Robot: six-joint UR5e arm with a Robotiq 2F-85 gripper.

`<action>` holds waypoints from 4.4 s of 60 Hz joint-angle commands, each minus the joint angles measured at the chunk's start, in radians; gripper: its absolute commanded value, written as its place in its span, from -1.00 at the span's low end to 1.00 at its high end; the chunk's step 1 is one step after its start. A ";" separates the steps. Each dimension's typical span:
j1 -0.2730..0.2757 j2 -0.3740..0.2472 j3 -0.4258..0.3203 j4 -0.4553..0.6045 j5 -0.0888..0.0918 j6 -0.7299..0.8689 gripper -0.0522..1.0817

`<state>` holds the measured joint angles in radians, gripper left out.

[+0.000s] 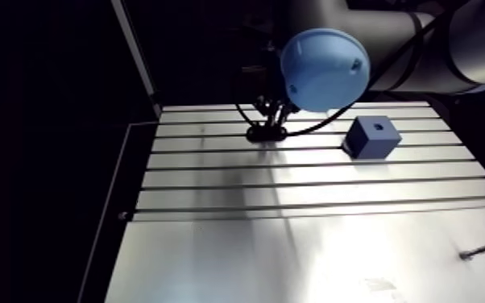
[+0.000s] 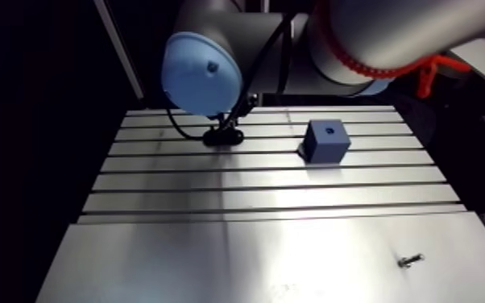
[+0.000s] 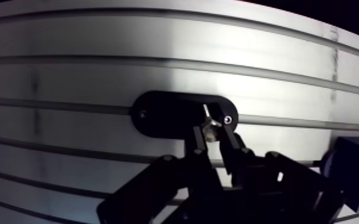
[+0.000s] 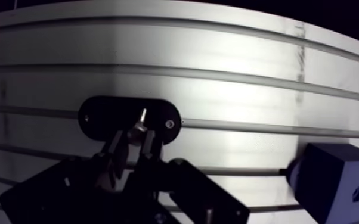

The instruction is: Pick up the M10 bolt and insert it into the hex recess until seated.

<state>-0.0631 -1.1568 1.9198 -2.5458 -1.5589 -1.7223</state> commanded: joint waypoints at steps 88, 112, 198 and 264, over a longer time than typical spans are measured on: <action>-0.274 -0.222 -0.348 0.861 -0.017 -0.734 0.60; -0.314 -0.208 -0.345 0.831 -0.022 -0.735 0.60; -0.380 -0.086 -0.270 0.619 -0.060 -0.773 0.59; -0.379 -0.068 -0.252 0.612 -0.036 -0.773 0.62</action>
<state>-0.4418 -1.2318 1.6656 -1.9327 -1.5943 -2.4949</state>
